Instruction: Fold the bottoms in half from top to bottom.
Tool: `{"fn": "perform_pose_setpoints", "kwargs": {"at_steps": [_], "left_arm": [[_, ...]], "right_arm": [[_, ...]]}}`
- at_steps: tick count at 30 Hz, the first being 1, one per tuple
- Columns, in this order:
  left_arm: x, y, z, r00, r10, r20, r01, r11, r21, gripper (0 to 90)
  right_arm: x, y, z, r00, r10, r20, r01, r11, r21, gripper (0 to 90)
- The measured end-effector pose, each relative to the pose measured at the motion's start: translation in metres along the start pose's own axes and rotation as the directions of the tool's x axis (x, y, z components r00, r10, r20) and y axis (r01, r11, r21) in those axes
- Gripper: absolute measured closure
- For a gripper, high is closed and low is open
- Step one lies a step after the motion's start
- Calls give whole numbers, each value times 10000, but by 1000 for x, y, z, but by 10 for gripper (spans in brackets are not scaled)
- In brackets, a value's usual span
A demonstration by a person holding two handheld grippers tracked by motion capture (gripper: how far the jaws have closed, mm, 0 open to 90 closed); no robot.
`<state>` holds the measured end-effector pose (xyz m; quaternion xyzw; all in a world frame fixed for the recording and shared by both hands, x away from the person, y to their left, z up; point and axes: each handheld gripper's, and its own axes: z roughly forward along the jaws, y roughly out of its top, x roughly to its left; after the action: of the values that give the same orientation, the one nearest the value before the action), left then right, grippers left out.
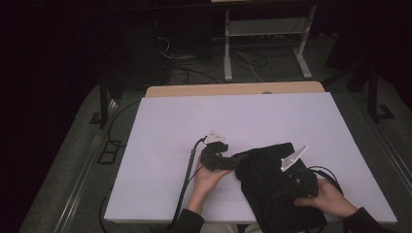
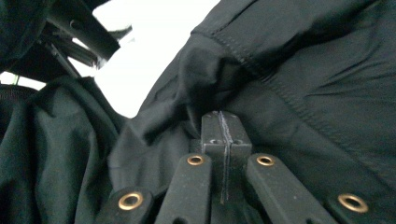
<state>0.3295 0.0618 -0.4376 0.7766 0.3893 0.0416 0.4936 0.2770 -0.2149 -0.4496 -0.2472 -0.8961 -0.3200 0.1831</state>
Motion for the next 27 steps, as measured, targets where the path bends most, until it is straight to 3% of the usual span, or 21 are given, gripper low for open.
{"fn": "perform_pose_setpoints", "kwargs": {"at_steps": [5,11,19,27], "left_arm": [[0,0,-1,10000,-9,-25,9,10000,11,130],[1,0,-1,10000,-27,-42,27,10000,13,126],[2,5,-5,9999,25,-100,-25,10000,-27,124],[1,11,-9,9997,180,-183,-181,9998,-28,123]], "right_arm": [[5,0,7,9997,-195,-174,200,9993,305,887],[7,1,3,9995,-224,-226,226,9997,107,885],[6,7,-25,9995,-262,202,280,9950,-961,882],[4,13,-59,9972,-305,679,433,9794,-1972,874]]}}
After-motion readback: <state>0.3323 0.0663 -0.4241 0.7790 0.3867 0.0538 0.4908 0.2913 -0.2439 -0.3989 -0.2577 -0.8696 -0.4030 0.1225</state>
